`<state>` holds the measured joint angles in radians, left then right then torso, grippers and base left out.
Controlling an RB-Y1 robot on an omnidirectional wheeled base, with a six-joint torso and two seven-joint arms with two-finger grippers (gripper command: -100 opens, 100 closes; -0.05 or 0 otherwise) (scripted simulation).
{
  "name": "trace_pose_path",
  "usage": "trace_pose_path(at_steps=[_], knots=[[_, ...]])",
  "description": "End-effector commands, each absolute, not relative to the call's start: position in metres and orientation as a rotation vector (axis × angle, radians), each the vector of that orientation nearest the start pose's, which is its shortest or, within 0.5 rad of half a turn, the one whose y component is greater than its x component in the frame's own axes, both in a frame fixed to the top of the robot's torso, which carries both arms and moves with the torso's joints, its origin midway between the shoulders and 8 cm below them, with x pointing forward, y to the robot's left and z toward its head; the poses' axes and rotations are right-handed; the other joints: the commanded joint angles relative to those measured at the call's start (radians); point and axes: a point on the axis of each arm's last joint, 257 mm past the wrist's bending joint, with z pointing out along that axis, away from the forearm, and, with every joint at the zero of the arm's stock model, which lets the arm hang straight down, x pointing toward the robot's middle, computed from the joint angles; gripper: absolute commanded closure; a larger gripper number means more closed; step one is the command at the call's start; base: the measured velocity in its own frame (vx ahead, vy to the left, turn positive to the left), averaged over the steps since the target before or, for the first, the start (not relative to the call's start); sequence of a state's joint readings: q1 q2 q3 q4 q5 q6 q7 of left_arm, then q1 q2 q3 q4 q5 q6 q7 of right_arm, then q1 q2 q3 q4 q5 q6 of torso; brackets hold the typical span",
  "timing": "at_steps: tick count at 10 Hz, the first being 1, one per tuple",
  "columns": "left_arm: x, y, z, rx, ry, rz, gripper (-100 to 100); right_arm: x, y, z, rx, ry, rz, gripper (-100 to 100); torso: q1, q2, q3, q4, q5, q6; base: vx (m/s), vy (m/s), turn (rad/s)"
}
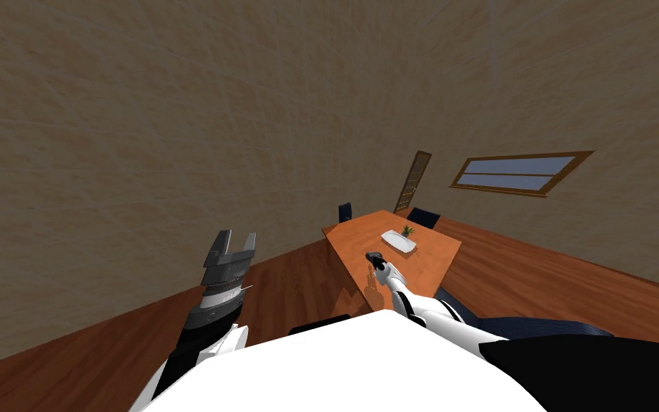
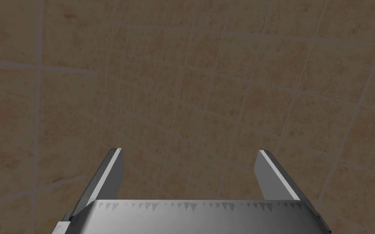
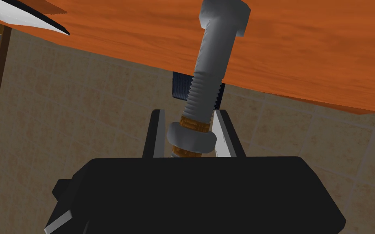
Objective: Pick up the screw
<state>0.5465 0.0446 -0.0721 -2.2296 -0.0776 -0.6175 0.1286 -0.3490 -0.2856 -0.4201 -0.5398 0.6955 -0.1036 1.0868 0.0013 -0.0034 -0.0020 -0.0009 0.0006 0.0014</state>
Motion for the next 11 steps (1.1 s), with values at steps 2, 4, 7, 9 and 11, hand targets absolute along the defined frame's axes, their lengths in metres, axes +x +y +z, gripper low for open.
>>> trace_pose_path(at_steps=[2, 4, 7, 9, 11], knots=[[0.334, 0.244, 0.007, -0.617, 0.655, -1.446, 0, 0.501, -0.478, -0.449, 0.042, 2.111, -0.407, 100, 0.001, -0.001, 0.000, 0.000, 0.001, 0.001, 0.064, 0.062, -0.161], [0.334, 0.244, 0.007, -0.617, 0.655, -1.446, 0, 0.504, -0.466, -0.452, -0.007, 2.117, -0.401, 100, 0.001, -0.001, 0.000, 0.000, 0.000, -0.002, 0.022, 0.012, 0.023], [0.334, 0.244, 0.007, -0.617, 0.655, -1.446, 0, 0.503, -0.473, -0.442, -0.024, 2.097, -0.385, 100, 0.000, 0.000, 0.000, 0.000, 0.000, -0.001, 0.053, 0.047, -0.200], [0.334, 0.244, 0.007, -0.617, 0.655, -1.446, 0, 0.505, -0.454, -0.448, -0.081, 2.109, -0.361, 100, 0.002, -0.001, 0.000, 0.000, 0.000, -0.001, 0.033, 0.041, -0.047], [0.334, 0.244, 0.007, -0.617, 0.655, -1.446, 0, 0.504, -0.448, -0.448, -0.101, 2.108, -0.337, 100, 0.001, -0.001, 0.000, 0.000, 0.000, 0.000, 0.053, 0.044, -0.152]])
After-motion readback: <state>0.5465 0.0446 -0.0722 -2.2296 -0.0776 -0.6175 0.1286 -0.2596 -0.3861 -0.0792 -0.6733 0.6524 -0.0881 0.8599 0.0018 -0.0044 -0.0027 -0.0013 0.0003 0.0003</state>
